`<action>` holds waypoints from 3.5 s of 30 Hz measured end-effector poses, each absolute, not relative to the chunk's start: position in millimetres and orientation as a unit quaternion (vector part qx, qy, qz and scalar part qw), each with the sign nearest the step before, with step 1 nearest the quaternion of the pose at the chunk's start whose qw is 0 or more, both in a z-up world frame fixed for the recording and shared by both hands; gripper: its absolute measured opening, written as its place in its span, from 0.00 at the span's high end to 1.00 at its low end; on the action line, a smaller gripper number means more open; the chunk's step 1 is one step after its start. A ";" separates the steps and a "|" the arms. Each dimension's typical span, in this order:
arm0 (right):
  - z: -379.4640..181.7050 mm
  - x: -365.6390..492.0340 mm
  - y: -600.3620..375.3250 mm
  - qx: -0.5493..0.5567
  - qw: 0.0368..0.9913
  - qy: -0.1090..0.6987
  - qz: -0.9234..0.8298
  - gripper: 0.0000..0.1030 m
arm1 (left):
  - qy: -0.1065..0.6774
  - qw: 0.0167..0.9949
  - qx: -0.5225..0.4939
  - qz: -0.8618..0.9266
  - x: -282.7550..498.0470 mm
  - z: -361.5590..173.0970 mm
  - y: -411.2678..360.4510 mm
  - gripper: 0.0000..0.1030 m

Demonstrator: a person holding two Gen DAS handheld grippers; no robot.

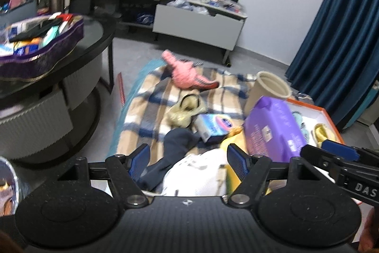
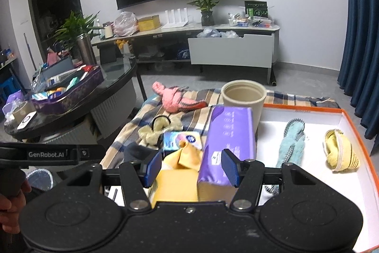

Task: Organize soft objects
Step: 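Move both tools back over the pile of soft items on the blanket, then grasp the white mask with the left tool while the right tool approaches the yellow sponge, then lift the white mask with the left tool while the right tool grasps the yellow-green sponge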

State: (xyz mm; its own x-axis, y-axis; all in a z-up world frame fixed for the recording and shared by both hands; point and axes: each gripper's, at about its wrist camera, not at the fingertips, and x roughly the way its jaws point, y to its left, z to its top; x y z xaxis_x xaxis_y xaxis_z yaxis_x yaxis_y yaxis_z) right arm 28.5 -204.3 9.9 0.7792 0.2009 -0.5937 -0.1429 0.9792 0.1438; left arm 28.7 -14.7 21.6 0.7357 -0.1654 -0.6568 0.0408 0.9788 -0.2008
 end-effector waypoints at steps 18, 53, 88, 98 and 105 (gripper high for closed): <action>-10.5 -8.1 -196.1 0.027 0.936 0.331 0.114 0.34 | 0.424 0.901 -0.045 -0.077 36.6 -51.5 -11.2 0.27; -10.7 -7.2 -201.7 0.041 0.938 0.328 0.102 0.34 | 0.369 0.914 -0.079 -0.148 25.8 -55.3 -21.3 0.41; -14.1 -8.4 -189.2 0.020 0.935 0.336 0.112 0.34 | 0.293 0.922 -0.044 -0.250 55.1 -38.2 -16.1 0.23; -18.2 -6.1 -192.5 0.021 0.934 0.343 0.102 0.34 | 0.333 0.887 0.028 -0.319 75.2 -57.1 -20.9 0.30; -24.0 -1.8 -181.1 0.008 0.929 0.354 0.109 0.34 | 0.311 0.889 0.108 -0.319 60.7 -61.2 -37.8 0.28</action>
